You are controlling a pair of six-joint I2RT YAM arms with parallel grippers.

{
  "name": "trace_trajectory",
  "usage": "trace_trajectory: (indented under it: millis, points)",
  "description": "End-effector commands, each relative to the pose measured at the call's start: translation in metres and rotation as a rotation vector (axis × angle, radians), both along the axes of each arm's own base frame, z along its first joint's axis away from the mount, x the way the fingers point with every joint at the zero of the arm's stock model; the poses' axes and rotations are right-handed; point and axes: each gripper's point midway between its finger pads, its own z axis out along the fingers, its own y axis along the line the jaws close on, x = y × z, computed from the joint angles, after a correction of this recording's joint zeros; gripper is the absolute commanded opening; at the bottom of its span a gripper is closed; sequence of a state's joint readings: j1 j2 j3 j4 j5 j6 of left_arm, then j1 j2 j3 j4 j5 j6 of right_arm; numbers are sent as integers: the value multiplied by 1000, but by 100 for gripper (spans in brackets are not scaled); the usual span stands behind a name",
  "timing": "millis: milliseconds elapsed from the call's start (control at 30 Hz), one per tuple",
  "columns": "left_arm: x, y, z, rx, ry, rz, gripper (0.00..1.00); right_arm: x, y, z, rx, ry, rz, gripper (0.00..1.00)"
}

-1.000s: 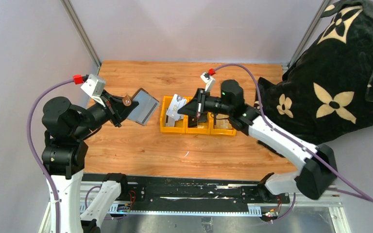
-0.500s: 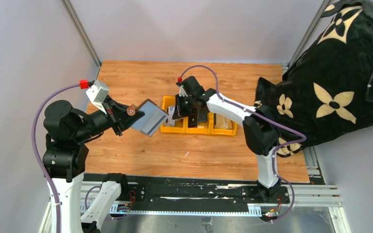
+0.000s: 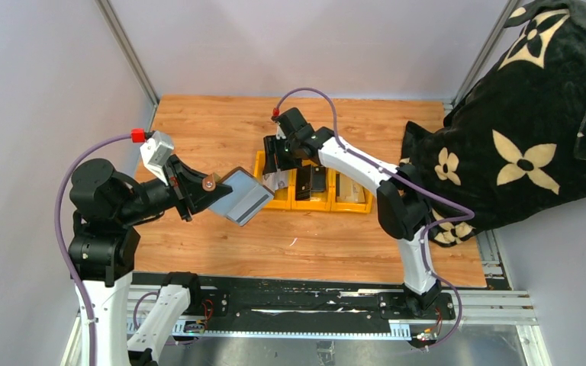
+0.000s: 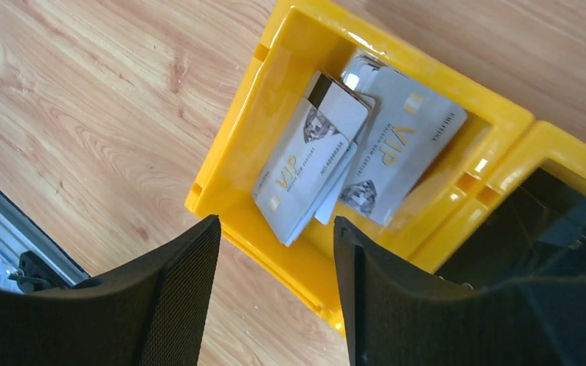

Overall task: Take the credit cards out of the card holder
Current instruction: Place the credit card in the storage box.

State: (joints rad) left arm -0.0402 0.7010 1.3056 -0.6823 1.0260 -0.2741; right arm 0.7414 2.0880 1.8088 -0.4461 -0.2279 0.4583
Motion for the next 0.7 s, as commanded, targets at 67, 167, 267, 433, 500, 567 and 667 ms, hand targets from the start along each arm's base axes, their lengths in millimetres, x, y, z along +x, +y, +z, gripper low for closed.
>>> trace_trajectory:
  millis: [67,167,267,433,500,567,667]
  points:
    - [-9,-5,4,-12,-9,-67,0,-15,-34,113,17,-243,39,64]
    - [-13,-7,-2,-7,13,-104,0,-42,-45,169,144,-350,161,70]
    - [-20,-10,-6,-20,49,-161,0,-105,-50,240,363,-475,393,79]
    - [-27,-13,-11,-40,107,-222,0,-217,-60,291,652,-446,807,81]
    - [-28,-14,-11,-48,122,-237,0,-245,-61,292,671,-457,899,81]
    - [-31,-15,-10,-54,139,-250,0,-269,-60,291,653,-490,975,81]
    - [-34,-16,-9,-68,165,-270,0,-287,-53,281,598,-526,1051,81]
